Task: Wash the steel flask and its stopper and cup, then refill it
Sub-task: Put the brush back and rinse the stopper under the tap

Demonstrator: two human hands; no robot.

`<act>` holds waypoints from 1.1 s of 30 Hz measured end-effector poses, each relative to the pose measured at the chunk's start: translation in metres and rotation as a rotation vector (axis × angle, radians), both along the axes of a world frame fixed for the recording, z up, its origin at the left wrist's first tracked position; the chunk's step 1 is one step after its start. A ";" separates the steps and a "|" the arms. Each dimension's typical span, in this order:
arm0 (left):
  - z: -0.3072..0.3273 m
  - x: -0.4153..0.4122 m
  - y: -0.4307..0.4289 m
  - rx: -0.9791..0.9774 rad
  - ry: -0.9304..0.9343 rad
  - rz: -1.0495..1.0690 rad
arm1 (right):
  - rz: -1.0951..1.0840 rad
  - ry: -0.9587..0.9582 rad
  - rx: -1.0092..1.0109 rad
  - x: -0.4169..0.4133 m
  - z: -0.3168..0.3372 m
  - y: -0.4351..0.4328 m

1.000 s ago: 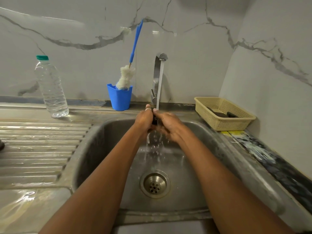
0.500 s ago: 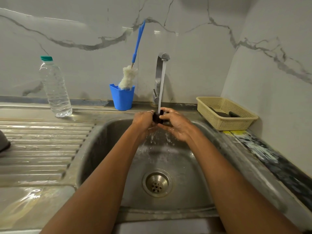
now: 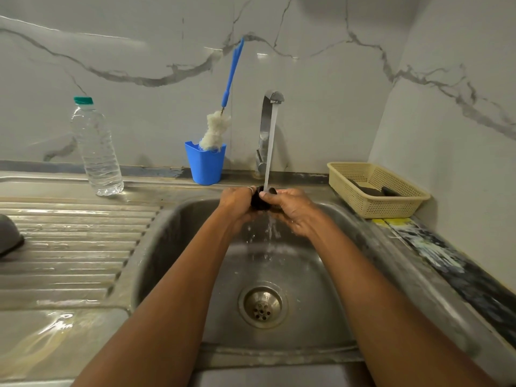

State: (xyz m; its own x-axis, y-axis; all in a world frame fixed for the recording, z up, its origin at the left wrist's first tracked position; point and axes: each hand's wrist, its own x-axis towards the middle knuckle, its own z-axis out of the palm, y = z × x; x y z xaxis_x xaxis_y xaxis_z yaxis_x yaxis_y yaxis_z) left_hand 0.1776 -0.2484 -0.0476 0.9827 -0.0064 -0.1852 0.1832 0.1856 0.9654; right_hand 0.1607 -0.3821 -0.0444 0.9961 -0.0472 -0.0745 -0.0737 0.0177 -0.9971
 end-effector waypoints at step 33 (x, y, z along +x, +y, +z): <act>-0.004 -0.001 0.001 0.260 0.038 -0.103 | 0.004 -0.035 -0.283 -0.003 0.002 -0.007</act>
State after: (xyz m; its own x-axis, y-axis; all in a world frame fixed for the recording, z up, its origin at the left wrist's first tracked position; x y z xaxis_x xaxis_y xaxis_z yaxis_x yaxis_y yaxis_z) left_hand 0.1769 -0.2471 -0.0513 0.9716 -0.0534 -0.2304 0.2252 -0.0891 0.9702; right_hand 0.1581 -0.3888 -0.0419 0.9980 -0.0578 -0.0246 -0.0389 -0.2618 -0.9643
